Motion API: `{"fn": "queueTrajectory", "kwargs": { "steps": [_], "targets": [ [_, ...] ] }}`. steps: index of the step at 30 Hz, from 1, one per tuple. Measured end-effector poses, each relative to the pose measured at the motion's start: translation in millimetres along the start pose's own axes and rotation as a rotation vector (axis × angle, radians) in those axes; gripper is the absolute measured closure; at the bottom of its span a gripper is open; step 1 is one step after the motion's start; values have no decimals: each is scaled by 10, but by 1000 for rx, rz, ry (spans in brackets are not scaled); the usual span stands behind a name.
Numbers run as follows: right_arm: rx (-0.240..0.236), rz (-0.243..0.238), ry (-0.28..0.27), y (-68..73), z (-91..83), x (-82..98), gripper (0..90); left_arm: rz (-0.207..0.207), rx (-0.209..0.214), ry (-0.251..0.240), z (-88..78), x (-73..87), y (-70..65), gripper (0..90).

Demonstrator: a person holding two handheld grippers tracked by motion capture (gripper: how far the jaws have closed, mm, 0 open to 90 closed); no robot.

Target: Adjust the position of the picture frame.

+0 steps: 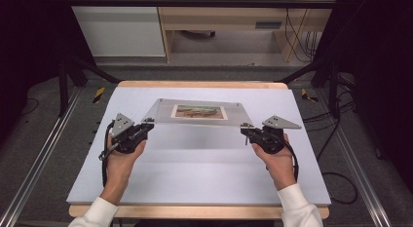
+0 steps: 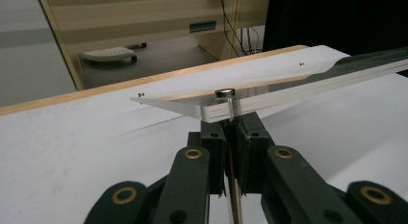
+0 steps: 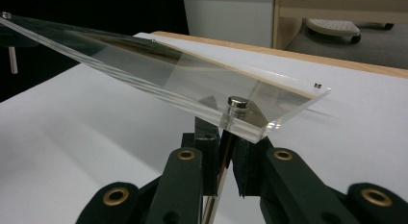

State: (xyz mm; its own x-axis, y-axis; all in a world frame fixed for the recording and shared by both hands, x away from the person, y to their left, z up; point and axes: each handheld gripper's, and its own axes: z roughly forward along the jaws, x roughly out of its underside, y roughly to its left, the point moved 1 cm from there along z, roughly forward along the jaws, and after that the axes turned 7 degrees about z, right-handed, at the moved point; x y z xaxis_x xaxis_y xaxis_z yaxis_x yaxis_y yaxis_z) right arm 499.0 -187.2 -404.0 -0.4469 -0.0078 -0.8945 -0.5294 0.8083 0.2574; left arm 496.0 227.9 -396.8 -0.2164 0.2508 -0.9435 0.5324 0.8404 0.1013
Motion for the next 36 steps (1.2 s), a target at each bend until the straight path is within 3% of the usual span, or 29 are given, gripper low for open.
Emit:
{"fn": "queueTrajectory", "kwargs": {
  "steps": [17, 26, 36],
  "targets": [
    [16, 34, 15, -75, 82, 90, 823, -13, 0, 3, 116, 171, -27, 826],
    [35, 40, 21, -142, 120, 118, 826, -28, -4, 14, 267, 291, -48, 824],
    [46, 49, 39, -182, 102, 233, 833, -2, 21, 46, 229, 390, -141, 820]
  ]
}}
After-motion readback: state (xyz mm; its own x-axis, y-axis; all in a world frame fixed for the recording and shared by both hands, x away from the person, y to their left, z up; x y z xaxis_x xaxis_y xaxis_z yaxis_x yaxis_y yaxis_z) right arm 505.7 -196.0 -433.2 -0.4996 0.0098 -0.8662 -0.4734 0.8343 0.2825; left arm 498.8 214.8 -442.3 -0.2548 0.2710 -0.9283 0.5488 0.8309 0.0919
